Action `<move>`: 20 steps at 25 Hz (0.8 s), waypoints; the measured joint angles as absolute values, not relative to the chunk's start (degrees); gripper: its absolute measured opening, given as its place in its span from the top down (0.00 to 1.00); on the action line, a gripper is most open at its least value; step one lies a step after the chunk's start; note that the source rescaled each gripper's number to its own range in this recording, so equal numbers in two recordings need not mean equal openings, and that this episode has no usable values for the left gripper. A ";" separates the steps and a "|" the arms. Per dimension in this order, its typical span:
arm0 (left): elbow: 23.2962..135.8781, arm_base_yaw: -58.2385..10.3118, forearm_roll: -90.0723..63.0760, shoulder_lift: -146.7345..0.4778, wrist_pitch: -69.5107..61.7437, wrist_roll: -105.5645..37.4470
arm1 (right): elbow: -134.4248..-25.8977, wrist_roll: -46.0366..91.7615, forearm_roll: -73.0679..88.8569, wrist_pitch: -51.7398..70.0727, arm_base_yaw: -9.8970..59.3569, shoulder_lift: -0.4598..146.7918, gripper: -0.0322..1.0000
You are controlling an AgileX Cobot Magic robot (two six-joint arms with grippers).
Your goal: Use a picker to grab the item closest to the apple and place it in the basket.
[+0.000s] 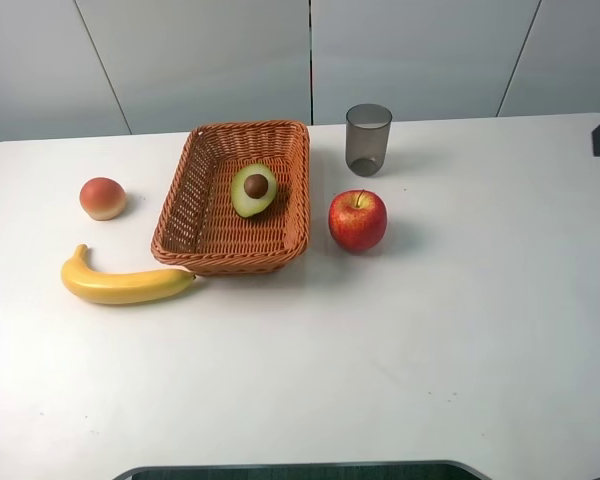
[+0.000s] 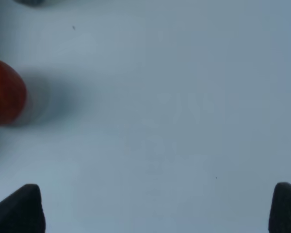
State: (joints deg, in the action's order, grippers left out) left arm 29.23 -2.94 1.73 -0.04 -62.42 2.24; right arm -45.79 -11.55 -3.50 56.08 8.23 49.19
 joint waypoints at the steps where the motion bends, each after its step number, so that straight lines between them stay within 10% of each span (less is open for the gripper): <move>1: 29.23 -2.94 1.73 -0.04 -62.42 2.24 | -45.56 -11.45 -3.50 57.74 8.23 46.72 0.00; 20: 29.23 -2.94 1.73 -0.04 -62.42 2.24 | -31.59 -6.68 -2.70 64.96 8.23 11.12 0.00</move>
